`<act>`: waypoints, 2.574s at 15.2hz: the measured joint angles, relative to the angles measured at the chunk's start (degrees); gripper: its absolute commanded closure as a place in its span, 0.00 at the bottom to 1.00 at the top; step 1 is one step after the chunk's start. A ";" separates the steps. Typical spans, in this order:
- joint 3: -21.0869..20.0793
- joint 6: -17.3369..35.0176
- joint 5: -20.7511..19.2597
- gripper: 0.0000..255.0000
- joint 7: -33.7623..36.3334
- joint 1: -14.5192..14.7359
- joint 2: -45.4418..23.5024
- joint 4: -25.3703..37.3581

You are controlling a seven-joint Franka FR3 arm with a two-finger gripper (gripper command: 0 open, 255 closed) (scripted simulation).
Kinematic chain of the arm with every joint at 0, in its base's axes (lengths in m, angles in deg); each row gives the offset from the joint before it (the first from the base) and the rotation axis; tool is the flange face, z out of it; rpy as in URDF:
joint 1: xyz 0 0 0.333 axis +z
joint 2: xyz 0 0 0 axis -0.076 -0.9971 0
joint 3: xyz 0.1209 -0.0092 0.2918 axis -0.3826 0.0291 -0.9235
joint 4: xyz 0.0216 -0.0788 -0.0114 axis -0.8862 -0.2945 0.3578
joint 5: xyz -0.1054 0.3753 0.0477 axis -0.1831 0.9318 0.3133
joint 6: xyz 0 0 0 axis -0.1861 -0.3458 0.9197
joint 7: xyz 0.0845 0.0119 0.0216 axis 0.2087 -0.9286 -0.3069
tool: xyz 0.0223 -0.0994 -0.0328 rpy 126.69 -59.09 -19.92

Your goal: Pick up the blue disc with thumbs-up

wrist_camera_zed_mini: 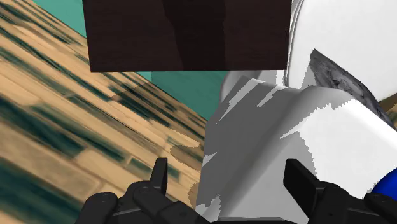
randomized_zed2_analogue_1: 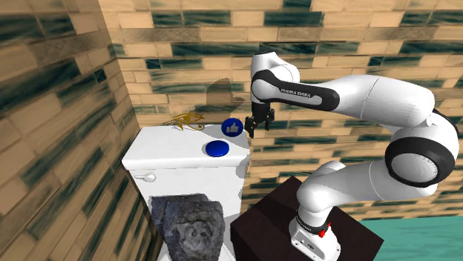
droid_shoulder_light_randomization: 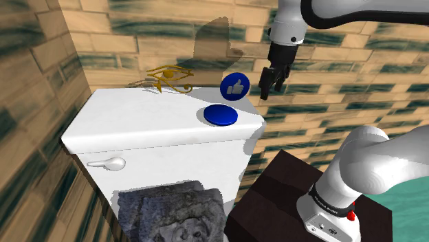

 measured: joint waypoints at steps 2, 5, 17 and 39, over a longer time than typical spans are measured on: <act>-0.23 0.94 0.47 0.00 0.87 -0.12 0.31 -0.04; -2.26 6.65 3.17 0.00 6.31 -0.58 1.69 -0.28; -7.81 24.28 8.03 0.00 18.52 -2.52 5.20 -4.87; -7.21 19.48 7.31 1.00 18.68 -3.01 3.65 1.54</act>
